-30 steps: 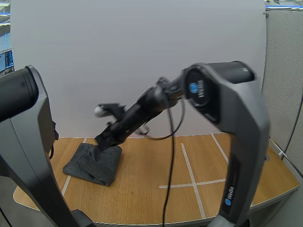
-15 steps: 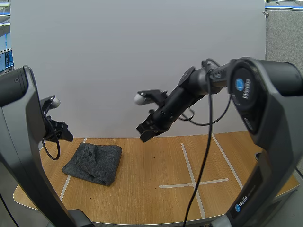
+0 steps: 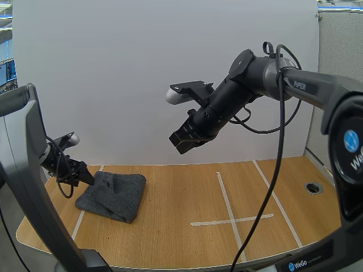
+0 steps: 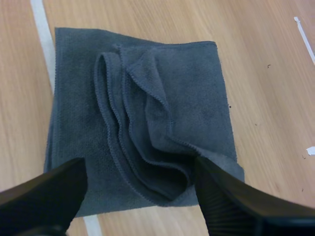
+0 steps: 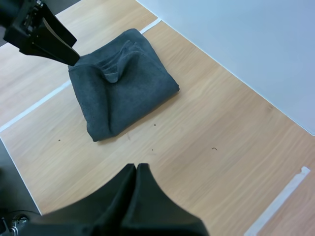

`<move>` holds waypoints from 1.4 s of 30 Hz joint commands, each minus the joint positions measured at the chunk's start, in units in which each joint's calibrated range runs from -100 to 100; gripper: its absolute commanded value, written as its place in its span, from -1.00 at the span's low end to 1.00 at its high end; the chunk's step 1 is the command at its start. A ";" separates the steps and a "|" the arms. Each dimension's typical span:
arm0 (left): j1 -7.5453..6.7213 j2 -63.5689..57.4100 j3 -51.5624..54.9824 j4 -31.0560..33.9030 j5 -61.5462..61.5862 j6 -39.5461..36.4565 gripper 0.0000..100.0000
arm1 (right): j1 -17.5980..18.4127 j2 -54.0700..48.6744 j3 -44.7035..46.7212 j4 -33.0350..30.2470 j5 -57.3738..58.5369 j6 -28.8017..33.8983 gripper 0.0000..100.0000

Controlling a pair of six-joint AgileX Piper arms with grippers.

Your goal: Fold the towel

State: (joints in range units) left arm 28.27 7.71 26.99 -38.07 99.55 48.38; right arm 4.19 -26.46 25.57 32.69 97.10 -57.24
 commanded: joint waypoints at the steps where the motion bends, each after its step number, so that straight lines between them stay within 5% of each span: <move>1: -2.96 1.53 -0.28 -0.42 0.45 -0.15 1.00 | -0.20 -3.33 0.27 -2.94 2.90 2.52 -1.00; 19: -3.11 8.88 -1.95 -4.86 0.45 -2.03 1.00 | -0.20 -5.15 0.27 -5.04 2.90 2.31 -1.00; 28: -6.90 8.88 -1.74 -4.49 0.45 -4.24 1.00 | -0.20 -5.15 0.27 -5.04 2.90 2.31 -1.00; 42: -6.49 11.52 -5.04 0.47 0.45 -3.82 1.00 | -0.20 -5.18 0.27 -5.08 2.90 2.31 -1.00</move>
State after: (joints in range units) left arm 21.56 19.35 23.90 -38.51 99.50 44.40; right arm 4.19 -30.68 25.57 28.18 99.29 -54.83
